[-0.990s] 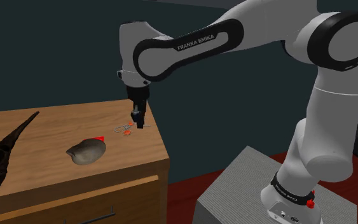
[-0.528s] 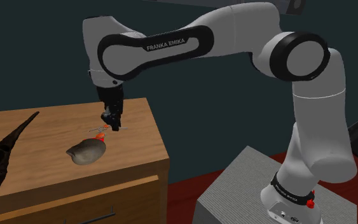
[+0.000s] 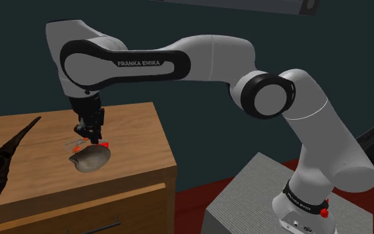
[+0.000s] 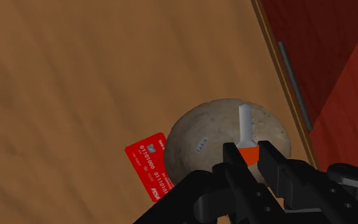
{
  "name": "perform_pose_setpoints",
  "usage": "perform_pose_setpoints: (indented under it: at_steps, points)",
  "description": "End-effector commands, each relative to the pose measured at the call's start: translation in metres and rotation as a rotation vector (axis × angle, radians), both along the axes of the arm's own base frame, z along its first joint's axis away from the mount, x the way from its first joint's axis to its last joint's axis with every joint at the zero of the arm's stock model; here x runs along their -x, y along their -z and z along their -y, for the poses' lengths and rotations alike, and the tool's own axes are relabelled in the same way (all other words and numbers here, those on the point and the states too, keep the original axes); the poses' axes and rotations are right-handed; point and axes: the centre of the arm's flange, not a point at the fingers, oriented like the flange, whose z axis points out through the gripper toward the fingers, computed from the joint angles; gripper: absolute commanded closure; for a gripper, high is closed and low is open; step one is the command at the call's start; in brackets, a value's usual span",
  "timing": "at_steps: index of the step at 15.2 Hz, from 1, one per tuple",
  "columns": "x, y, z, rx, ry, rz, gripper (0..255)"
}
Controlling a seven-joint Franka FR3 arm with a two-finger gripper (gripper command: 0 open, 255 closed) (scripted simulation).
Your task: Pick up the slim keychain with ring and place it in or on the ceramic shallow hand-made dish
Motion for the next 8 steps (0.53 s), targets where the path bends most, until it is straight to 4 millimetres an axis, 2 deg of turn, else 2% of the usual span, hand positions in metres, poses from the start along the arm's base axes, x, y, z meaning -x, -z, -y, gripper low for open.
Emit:
perform_pose_setpoints:
  at_steps: [1,8]
  points:
    - [0.001,0.01,-0.002,0.0,0.001,0.001,255]
    - [0.001,0.047,-0.002,0.0,0.001,0.001,255]
